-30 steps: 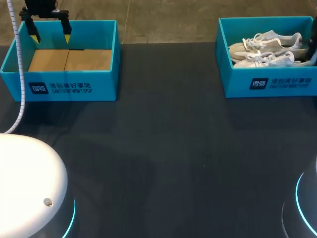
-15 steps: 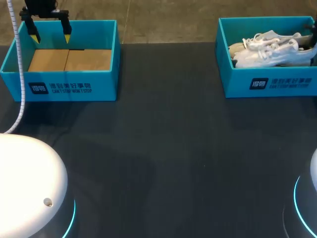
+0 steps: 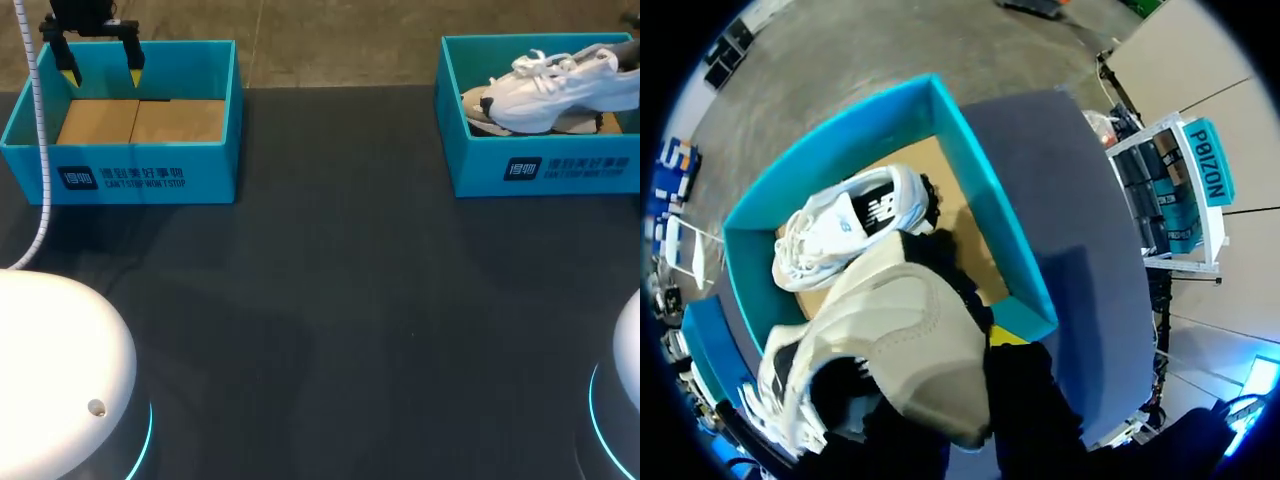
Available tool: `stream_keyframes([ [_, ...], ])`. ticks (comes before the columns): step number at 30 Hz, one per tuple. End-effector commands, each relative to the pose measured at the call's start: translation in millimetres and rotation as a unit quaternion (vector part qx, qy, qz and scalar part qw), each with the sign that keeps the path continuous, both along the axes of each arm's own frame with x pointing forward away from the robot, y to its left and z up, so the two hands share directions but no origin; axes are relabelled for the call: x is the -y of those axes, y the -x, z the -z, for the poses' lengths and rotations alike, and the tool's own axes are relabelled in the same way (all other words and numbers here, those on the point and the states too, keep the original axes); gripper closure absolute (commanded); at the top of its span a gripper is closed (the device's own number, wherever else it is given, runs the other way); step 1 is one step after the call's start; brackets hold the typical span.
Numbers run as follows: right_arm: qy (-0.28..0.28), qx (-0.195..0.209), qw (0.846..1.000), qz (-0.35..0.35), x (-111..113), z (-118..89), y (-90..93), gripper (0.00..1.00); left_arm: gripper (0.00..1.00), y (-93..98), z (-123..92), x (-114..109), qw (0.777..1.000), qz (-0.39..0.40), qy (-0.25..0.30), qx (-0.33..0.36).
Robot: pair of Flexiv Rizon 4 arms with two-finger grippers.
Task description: Take the shoe out of the shoebox, open the shoe tongue, remove and reinsert the insole, then place the shoe into the shoebox
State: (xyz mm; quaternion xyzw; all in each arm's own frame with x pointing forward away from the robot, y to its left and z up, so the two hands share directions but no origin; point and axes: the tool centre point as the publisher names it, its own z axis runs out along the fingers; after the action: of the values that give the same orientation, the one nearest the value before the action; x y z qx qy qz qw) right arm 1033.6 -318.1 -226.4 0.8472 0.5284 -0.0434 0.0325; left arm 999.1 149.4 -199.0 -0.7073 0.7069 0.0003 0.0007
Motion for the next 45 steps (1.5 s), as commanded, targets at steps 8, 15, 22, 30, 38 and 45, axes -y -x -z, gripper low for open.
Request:
stream_keyframes([
  [8, 0.006, -0.01, 1.0, 0.021, -13, -26, -1.6, 1.0, 0.0, -0.2, 0, 0, 1.0, 0.0, 0.0, 0.0],
  [15, 0.003, -0.025, 0.998, 0.054, -19, -33, 5.6, 1.0, 0.0, -0.2, 0, 0, 1.0, 0.0, 0.0, 0.0],
  [22, -0.015, -0.049, 0.995, 0.083, -32, -43, 21.3, 1.0, 0.0, -0.2, 0, 0, 1.0, 0.0, 0.0, 0.0],
  [30, -0.027, -0.06, 0.995, 0.079, -49, -52, 32.8, 1.0, 0.0, -0.2, 0, 0, 1.0, 0.0, 0.0, 0.0],
  [38, -0.027, -0.06, 0.995, 0.079, -49, -52, 32.8, 1.0, 0.0, -0.2, 0, 0, 1.0, 0.0, 0.0, 0.0],
  [45, -0.027, -0.06, 0.995, 0.079, -49, -52, 32.8, 1.0, 0.0, -0.2, 0, 0, 1.0, 0.0, 0.0, 0.0],
])
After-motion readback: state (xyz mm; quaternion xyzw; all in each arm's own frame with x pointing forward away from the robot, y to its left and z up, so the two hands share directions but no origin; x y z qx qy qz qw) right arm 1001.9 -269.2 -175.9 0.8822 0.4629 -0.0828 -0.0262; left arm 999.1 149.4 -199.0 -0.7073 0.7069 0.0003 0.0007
